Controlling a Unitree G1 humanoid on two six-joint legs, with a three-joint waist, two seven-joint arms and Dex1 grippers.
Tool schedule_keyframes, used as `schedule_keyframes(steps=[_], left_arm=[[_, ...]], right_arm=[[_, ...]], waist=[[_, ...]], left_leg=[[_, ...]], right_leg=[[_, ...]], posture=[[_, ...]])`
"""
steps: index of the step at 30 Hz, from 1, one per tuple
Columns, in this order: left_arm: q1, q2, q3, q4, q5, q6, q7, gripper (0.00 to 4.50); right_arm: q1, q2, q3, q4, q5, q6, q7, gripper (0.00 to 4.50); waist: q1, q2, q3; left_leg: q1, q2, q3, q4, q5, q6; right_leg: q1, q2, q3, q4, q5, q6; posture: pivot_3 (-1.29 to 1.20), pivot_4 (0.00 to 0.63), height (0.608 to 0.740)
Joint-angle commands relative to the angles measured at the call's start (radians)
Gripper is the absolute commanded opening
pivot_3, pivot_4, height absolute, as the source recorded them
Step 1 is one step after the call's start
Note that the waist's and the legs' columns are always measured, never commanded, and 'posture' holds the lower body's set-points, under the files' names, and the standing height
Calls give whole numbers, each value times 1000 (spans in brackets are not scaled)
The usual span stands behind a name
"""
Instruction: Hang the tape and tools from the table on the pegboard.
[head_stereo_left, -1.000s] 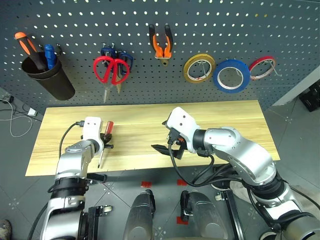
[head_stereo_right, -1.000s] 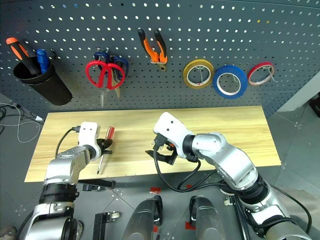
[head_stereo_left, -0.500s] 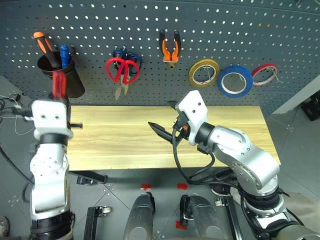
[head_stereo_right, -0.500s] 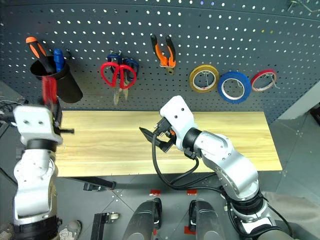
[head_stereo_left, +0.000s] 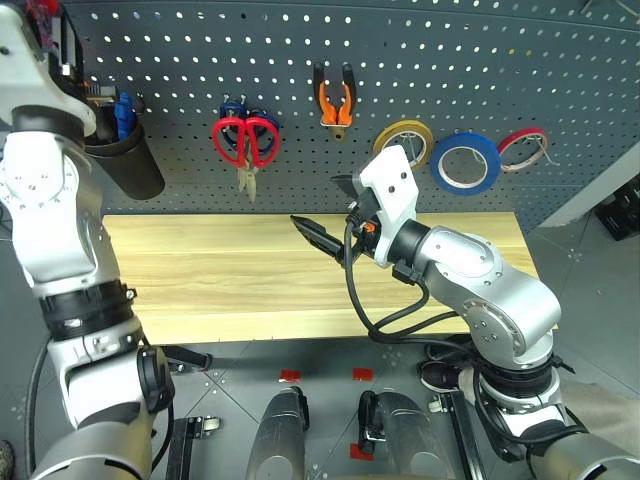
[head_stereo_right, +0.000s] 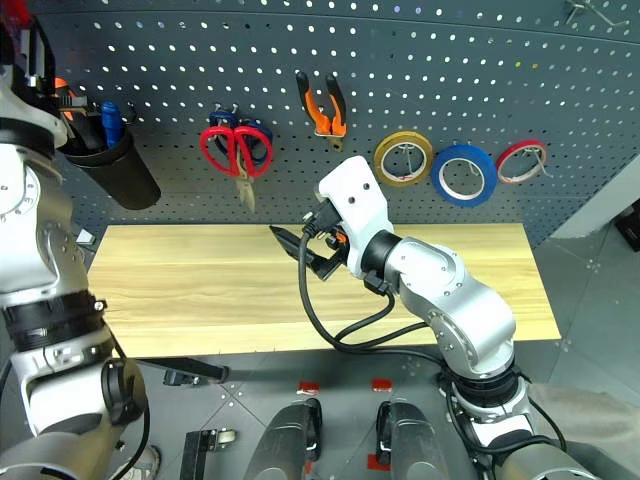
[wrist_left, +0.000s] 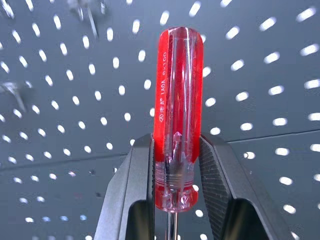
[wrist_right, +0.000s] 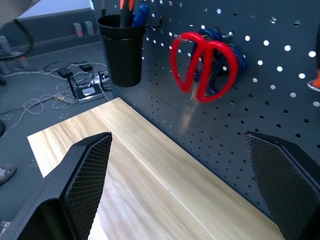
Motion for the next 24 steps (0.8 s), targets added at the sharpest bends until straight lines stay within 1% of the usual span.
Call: schedule_keyframes(steps=[1, 6, 8, 13, 15, 17, 20, 22, 23, 24], left_arm=[[-47, 25, -2, 83, 1, -119, -10, 897], [-5, 12, 14, 103, 0, -159, 23, 897], [37, -5, 23, 52, -4, -161, 49, 1636], [75, -20, 28, 0, -19, -153, 81, 3121], [96, -46, 17, -76, -26, -159, 90, 3723], [129, -70, -22, -173, -23, -143, 73, 3723], [184, -91, -61, -259, -30, -72, 44, 3723], [256, -102, -90, -323, -50, 42, 22, 3723], [302, -110, -101, -357, -89, 108, -7, 3723], [343, -123, -99, -389, -158, 203, -32, 3723]], right_arm=[[-29, 4, -13, -10, 3, -17, -9, 4500], [-38, -5, -11, -9, 3, -17, -7, 4500], [-40, -10, -11, -6, 5, -17, -3, 4500], [-41, -16, -14, -2, 6, -20, 2, 4500], [-37, -20, -19, 4, 5, -24, 5, 4500], [-27, -30, -23, 9, -1, -31, 5, 4500], [-11, -38, -33, 12, -3, -29, -1, 4500], [14, -53, -43, 1, 1, -39, 9, 4500], [32, -76, -35, -7, -14, -56, 12, 4500], [53, -97, -25, -12, -31, -75, 15, 4500]], waist=[[-4, 0, 0], [-13, 0, 0], [-13, 0, 0], [-12, 0, 0], [-11, 0, 0], [-11, 0, 0], [-9, 0, -2], [-9, 1, -7], [-9, 1, -12], [-10, 1, -19]], left_leg=[[0, 0, 0, 0, 0, 0], [0, 0, 1, 0, 0, 0], [0, 0, 1, 0, 0, 0], [0, 0, 1, 2, 0, 0], [0, 0, 1, 2, 0, 0], [0, 0, 1, 2, 0, 0], [0, 0, 1, 2, 0, 0], [0, 0, 1, 2, 0, 0], [0, 0, 1, 2, 0, 0], [0, 0, 1, 2, 0, 0]], right_leg=[[0, 0, 0, 0, 0, 0], [0, 0, 1, 0, 0, 0], [0, 0, 1, 0, 0, 0], [0, 0, 1, 1, 0, 0], [0, 0, 1, 1, 0, 0], [0, 0, 1, 1, 0, 0], [1, 0, 1, 1, 0, 0], [1, 0, 1, 2, 0, 0], [1, 0, 2, 2, 0, 0], [1, 0, 2, 1, 0, 0]], posture=[[-23, 204, 740], [-35, 207, 740], [-34, 207, 740], [-29, 206, 740], [-27, 206, 740], [-25, 205, 740], [-21, 198, 740], [-16, 195, 740], [-13, 194, 740], [-11, 193, 740]])
